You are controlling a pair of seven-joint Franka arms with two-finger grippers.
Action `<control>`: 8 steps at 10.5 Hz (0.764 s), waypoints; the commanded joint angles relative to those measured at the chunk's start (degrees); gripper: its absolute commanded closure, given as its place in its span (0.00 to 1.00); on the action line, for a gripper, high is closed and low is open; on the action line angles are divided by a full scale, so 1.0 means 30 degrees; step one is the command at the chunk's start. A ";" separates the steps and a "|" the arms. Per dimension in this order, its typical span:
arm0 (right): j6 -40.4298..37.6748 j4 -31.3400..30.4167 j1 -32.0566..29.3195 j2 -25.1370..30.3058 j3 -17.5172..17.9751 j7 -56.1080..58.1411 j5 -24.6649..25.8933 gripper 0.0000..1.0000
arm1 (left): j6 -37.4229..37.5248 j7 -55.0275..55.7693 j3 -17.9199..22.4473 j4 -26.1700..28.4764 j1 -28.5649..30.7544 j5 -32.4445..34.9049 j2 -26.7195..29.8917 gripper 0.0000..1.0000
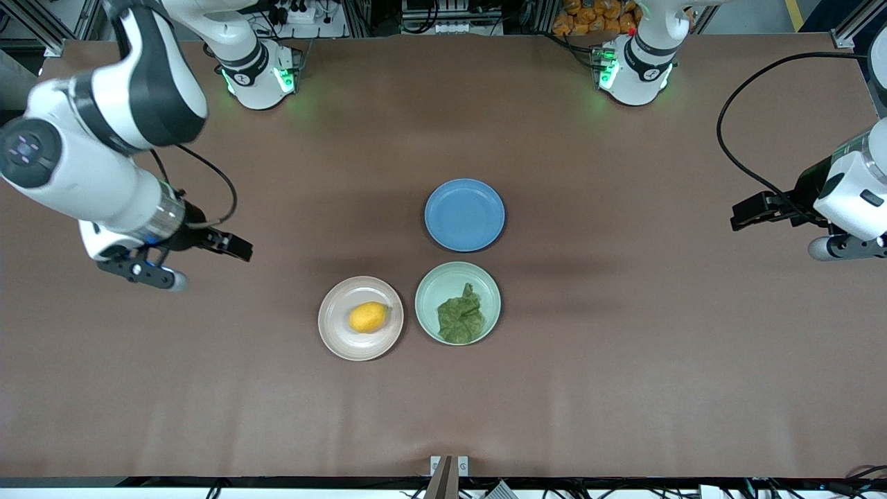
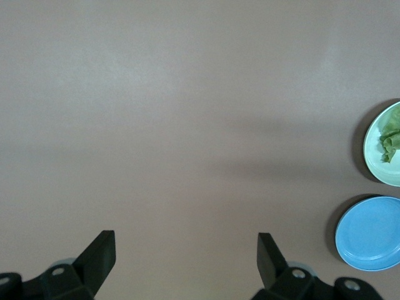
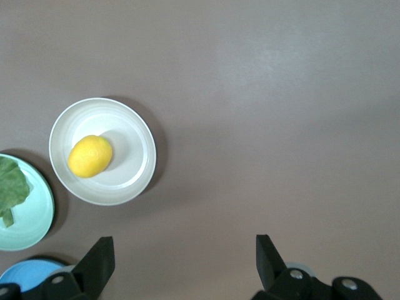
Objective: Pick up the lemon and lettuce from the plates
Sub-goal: 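Reach the right gripper to the lemon while the left gripper reaches the lettuce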
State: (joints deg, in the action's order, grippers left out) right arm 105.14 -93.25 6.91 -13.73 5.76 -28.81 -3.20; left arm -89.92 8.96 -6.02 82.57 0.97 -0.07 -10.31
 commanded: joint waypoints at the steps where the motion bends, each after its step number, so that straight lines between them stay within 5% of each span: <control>1: 0.1338 0.0351 0.0477 -0.1661 -0.0046 -0.1375 0.0246 0.00 | -0.0086 -0.0553 0.0014 -0.0013 -0.0089 -0.0240 0.0008 0.00; 8: 0.4559 0.2072 0.2412 -0.5375 -0.0163 -1.1360 0.1292 0.00 | -0.0086 -0.0524 -0.0220 -0.0042 -0.0761 -0.0444 -0.0607 0.00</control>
State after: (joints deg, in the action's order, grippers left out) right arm 116.43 -92.39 11.86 -23.46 5.72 -51.75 -3.06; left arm -89.92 8.95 -6.64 82.68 -0.30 -0.07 -11.26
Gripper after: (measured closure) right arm 0.000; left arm 0.000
